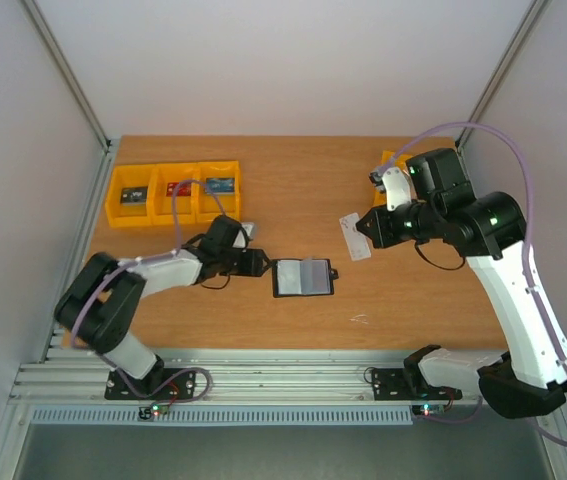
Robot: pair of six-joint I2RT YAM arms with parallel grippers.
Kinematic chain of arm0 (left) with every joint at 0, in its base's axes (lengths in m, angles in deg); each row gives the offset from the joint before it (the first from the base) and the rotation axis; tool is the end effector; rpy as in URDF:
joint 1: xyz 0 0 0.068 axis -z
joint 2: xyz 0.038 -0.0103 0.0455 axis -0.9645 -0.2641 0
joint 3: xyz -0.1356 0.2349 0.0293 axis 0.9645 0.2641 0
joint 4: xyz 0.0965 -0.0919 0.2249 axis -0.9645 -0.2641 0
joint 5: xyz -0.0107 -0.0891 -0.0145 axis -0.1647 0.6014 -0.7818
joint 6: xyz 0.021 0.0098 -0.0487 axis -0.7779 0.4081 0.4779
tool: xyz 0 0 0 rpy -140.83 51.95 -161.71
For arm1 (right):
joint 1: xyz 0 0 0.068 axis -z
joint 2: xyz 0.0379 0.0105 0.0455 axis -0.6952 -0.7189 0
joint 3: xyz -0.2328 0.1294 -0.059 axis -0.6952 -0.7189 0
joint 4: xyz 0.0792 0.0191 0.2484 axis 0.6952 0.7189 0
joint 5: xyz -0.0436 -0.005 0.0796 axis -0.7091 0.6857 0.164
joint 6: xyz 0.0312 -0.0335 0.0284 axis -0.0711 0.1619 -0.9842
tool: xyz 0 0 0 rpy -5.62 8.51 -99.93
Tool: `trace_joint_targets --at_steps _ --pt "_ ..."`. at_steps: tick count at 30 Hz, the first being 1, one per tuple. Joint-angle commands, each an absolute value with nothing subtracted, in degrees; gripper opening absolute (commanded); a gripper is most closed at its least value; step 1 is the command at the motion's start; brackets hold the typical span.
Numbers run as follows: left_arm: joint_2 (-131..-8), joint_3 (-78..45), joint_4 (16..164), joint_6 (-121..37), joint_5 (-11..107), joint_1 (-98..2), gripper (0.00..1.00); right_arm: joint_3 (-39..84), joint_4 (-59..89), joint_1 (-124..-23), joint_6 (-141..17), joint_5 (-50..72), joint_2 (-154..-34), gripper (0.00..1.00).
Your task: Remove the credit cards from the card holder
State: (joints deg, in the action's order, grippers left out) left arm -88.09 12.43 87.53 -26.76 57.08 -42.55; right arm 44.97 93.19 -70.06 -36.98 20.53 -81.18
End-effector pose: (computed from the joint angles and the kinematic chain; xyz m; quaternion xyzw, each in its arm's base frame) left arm 0.2552 -0.1726 0.1388 0.0934 0.9304 -0.2822 0.2146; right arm 0.1531 0.0861 0.4521 -0.3957 0.8391 0.1593 0.3377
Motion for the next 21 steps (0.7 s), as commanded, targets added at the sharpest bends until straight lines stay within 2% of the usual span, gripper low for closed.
trace_joint_targets --at_steps 1,5,10,16,21 --pt "-74.96 13.91 83.22 -35.05 59.41 -44.09 0.65 49.27 92.09 -69.79 -39.64 24.54 -83.88 0.01" --pt "-57.53 16.97 89.88 -49.9 69.19 -44.1 0.7 52.37 91.66 -69.77 -41.49 29.47 -86.14 0.01" --pt "-41.7 21.78 102.79 -71.94 71.68 -44.01 0.71 54.28 89.21 -70.2 -46.23 37.74 -87.9 0.01" --pt "-35.54 19.43 110.01 -92.85 69.31 -44.01 0.71 57.27 88.11 -70.45 -49.44 43.12 -88.65 0.01" --pt "-35.2 16.06 107.84 -105.22 74.86 -44.01 0.7 57.97 84.83 -70.83 -51.98 46.41 -88.92 0.01"
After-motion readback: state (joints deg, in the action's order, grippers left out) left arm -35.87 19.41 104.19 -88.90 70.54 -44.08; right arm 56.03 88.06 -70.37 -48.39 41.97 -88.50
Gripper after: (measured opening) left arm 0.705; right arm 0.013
